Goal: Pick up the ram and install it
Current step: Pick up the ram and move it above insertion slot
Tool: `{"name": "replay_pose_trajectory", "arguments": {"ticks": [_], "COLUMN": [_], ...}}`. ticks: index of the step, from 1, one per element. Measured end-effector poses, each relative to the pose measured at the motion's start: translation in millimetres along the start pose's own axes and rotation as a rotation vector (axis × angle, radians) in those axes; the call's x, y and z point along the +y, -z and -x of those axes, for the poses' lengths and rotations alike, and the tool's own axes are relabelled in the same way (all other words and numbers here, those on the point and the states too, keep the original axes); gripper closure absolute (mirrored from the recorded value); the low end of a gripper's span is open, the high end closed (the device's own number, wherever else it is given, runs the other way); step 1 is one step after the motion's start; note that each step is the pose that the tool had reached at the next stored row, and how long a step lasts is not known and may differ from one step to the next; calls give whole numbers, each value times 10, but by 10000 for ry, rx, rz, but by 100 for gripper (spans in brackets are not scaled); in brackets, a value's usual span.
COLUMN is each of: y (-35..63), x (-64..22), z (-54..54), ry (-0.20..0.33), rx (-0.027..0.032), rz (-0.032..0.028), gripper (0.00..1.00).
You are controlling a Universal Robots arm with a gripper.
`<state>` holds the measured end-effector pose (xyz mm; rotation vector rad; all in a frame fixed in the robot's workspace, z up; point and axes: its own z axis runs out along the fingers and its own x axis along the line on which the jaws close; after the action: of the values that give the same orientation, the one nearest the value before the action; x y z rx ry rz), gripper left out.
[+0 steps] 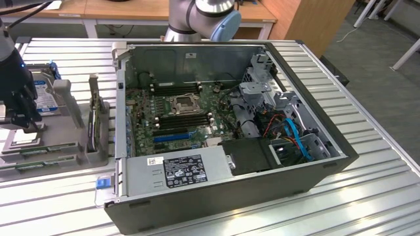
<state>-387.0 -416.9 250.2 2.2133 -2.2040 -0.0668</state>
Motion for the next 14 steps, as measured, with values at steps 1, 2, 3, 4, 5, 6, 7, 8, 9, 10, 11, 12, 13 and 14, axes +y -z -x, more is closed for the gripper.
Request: {"name": "replay_pose_trajectory", "arguments": {"ticks": [1, 2, 3, 4, 5, 6, 7, 8, 9, 10, 11, 12, 13, 14], "y": [-25, -45, -45, -45, -45, -46, -46, -47, -45, -45, -45, -44, -44, -44], "x": [-1, -2, -2, -2, -2, -2, -1, -1, -2, -1, -2, -1, -2, -2], "z": [0, -1, -1, -1, -1, -1, -3, -10, -28, -46, -61, -75, -89, -104], "ry": [0, 0, 0, 0, 0, 0, -2, -1, 0, 0, 0, 0, 0, 0], "rx": [-1, 1, 0, 0, 1, 0, 0, -1, 0, 0, 0, 0, 0, 0], "rz": [0, 1, 1, 1, 1, 0, 0, -3, 0, 0, -1, 0, 0, 0], "gripper": [64, 64, 64, 64, 64, 64, 64, 64, 64, 64, 64, 64, 64, 64]}}
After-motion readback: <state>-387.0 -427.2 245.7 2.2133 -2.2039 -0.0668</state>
